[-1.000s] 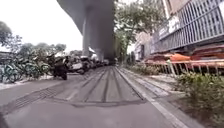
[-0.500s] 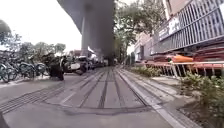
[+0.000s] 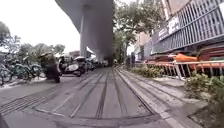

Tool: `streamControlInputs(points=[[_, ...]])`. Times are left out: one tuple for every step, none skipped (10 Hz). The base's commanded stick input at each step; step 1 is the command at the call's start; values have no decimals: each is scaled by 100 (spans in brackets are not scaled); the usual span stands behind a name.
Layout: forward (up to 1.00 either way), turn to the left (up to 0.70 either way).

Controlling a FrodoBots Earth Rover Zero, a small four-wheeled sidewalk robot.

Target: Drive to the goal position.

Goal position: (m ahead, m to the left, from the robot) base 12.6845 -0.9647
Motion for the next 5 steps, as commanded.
streamControlInputs(points=[[45,0],[45,0],[45,0],[45,0],[45,0]])
